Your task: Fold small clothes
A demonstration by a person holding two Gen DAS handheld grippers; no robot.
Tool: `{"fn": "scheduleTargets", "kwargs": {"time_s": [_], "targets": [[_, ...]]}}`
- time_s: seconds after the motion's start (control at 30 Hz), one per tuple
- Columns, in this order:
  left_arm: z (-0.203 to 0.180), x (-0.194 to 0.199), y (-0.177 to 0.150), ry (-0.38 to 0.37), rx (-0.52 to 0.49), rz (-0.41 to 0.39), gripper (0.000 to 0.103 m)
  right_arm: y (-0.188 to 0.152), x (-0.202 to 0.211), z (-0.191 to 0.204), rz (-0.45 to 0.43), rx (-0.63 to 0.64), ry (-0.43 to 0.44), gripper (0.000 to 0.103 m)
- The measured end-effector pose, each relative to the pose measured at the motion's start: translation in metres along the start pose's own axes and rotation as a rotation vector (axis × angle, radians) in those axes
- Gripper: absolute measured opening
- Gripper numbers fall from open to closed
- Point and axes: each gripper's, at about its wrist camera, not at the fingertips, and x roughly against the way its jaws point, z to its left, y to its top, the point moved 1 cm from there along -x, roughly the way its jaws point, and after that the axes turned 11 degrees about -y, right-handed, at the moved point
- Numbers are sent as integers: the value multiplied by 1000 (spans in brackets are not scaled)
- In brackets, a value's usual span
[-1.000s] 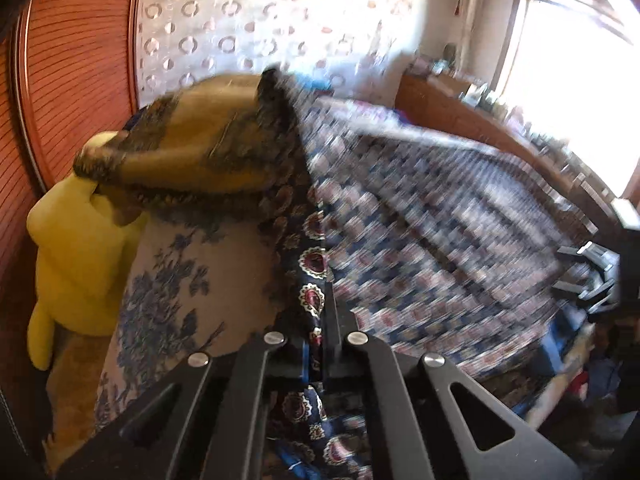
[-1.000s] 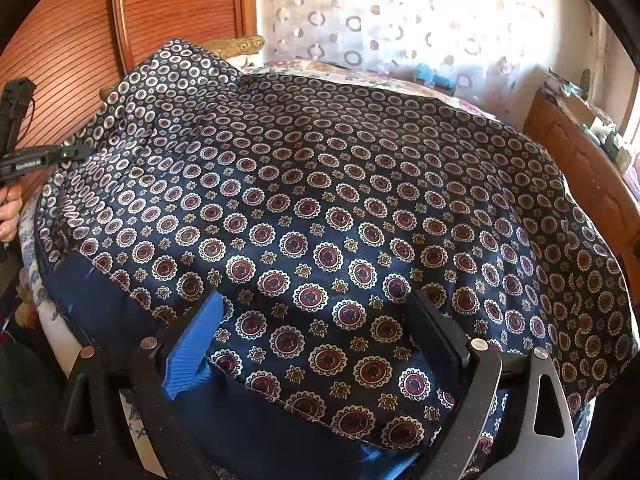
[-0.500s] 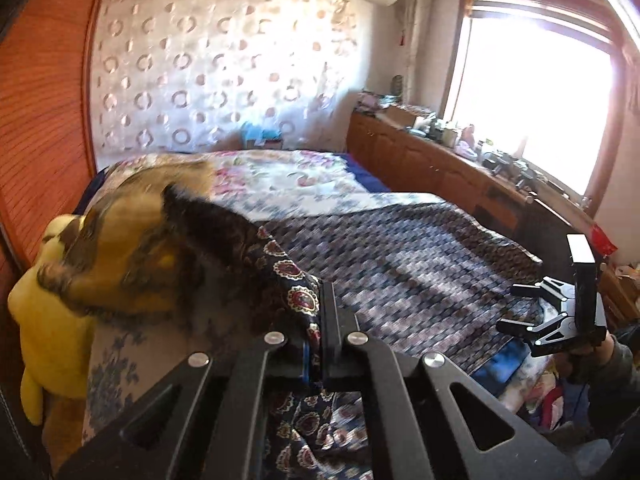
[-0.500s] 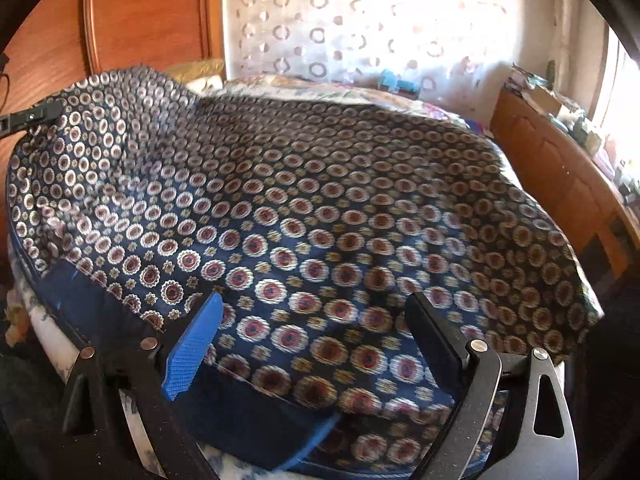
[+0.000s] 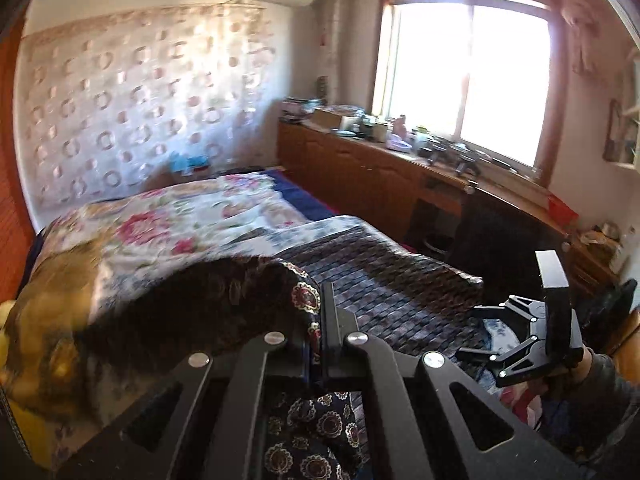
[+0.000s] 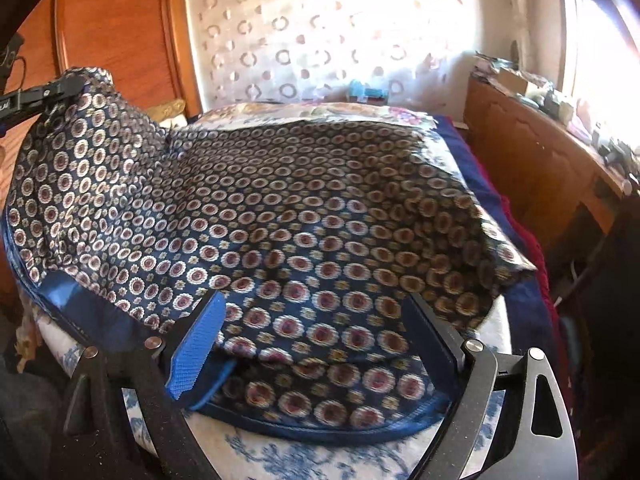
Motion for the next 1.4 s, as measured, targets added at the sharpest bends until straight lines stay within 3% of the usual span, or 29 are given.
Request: {"fn": "scheduleTargets", "kwargs": {"time_s": [0.47,0.57,0.67,1.0,1.4], "targets": [[-73,-82,60,-119,-117,61,0,-10,20,-53,-17,-98,-8,83],[-79,-100,57,-133,-117,112,7,-10,20,-60,-19,-111,-12,83],[-73,-111,48,-110,-107,146,16,-12,20,-67,-16,-126,-18,83],[-27,-113,15,-13,-56,221,17,4,10,-75,-13,-133,-19,83],[40,-102,-28,68,-10,270,17,43,-15,-42,3,-56,-16,83]]}}
